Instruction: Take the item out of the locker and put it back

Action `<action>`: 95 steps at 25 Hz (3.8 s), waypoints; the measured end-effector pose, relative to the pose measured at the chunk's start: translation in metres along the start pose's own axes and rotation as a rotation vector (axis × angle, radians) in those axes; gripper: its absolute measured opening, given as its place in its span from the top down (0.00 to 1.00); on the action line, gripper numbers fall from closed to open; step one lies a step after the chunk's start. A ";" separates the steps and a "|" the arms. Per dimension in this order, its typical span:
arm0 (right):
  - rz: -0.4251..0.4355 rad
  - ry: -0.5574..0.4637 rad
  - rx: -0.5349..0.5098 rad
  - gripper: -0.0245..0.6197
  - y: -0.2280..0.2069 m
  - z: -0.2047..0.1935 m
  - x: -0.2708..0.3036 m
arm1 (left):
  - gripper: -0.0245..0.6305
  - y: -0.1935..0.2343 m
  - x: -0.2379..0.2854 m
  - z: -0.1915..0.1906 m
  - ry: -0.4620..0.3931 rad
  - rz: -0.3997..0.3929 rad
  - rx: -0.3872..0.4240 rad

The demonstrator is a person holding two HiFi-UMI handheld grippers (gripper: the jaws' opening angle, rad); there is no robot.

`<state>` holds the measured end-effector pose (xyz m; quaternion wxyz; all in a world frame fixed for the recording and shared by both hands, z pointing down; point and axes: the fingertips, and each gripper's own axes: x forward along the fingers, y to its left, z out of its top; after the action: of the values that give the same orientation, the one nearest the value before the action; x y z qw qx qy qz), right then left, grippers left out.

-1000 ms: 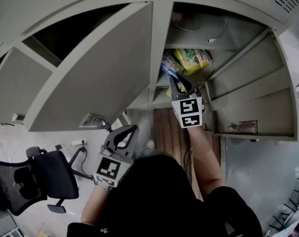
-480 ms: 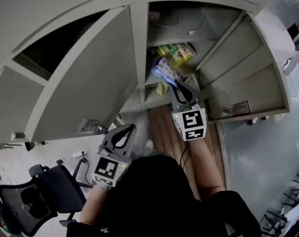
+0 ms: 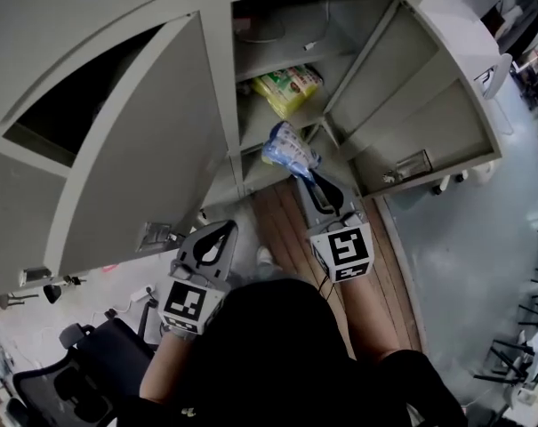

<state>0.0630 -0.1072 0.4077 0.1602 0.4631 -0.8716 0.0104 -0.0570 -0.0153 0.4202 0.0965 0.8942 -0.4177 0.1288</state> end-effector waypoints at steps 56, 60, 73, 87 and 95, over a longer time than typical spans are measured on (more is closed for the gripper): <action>-0.042 0.002 0.052 0.86 0.001 0.003 -0.036 | 0.95 0.010 0.004 0.006 0.015 -0.063 0.016; -0.023 -0.027 0.026 0.86 -0.006 0.012 -0.013 | 0.95 0.014 0.002 0.004 0.035 -0.030 0.006; 0.062 -0.040 -0.043 0.86 -0.019 0.017 0.065 | 0.95 0.032 -0.004 -0.005 0.074 0.098 -0.013; 0.096 -0.036 -0.143 0.86 -0.026 0.021 0.147 | 0.95 0.051 -0.011 -0.017 0.108 0.210 -0.058; 0.121 -0.039 -0.189 0.85 -0.025 0.019 0.185 | 0.95 0.056 -0.009 -0.016 0.119 0.246 -0.091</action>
<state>-0.0178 -0.2740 0.4401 0.1851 0.3927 -0.8980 -0.0711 -0.1083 -0.0395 0.4359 0.1452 0.8218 -0.5230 0.1735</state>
